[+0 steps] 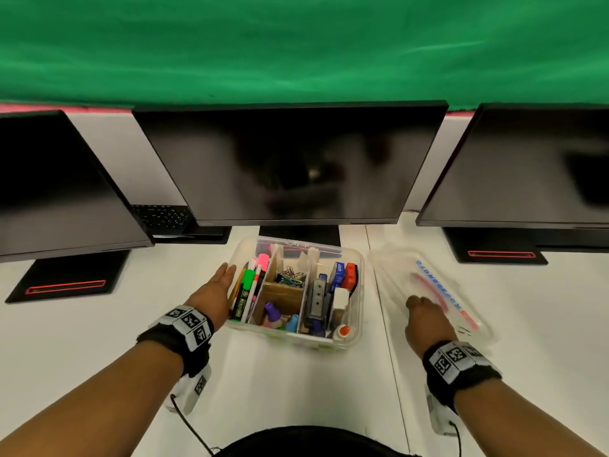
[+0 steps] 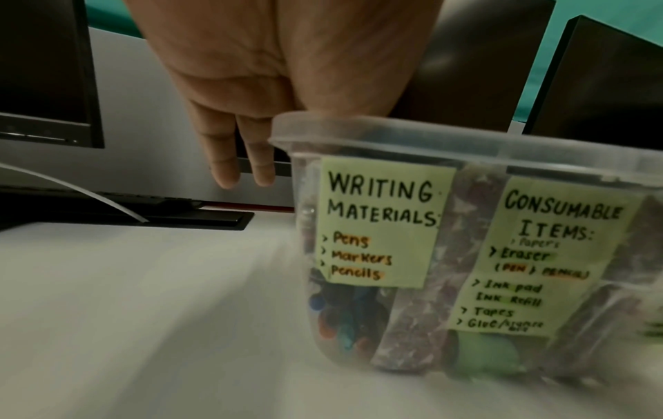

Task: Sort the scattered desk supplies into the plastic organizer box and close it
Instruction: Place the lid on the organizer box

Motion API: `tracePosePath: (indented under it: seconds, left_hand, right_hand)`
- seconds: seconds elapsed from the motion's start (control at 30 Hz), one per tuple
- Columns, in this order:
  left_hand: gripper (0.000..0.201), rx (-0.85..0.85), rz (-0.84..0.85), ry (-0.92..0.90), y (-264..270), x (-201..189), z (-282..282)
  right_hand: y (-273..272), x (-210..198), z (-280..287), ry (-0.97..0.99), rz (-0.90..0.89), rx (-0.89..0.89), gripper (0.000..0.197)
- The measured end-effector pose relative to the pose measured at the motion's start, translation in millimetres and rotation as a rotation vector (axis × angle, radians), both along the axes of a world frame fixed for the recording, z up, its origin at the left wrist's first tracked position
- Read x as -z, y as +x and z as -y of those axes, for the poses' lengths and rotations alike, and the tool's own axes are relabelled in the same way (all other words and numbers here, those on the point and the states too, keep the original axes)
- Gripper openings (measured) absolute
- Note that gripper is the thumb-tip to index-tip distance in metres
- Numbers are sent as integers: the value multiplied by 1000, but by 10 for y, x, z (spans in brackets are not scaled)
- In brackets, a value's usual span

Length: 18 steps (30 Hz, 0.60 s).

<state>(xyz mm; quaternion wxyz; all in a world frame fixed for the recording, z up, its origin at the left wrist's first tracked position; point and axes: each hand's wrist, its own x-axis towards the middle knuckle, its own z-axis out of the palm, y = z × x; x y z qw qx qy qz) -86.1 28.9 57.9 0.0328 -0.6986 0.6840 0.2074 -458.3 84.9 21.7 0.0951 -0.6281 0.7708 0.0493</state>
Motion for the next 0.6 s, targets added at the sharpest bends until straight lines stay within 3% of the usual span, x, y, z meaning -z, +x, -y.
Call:
tracePosePath:
  seconds: [0.13, 0.33, 0.43, 0.6]
  left_hand:
    - [90, 8, 35, 18, 5, -53, 27]
    - [90, 21, 42, 20, -5, -113, 5]
    - [81, -29, -1, 18, -7, -189, -38]
    - [62, -53, -96, -79, -43, -519, 57]
  right_hand:
    - [124, -534, 127, -206, 72, 21, 46]
    - [207, -1079, 248, -325, 81, -62, 42]
    - [281, -1390, 329, -405, 62, -114, 47]
    - [495, -1896, 383, -526, 162, -311, 31]
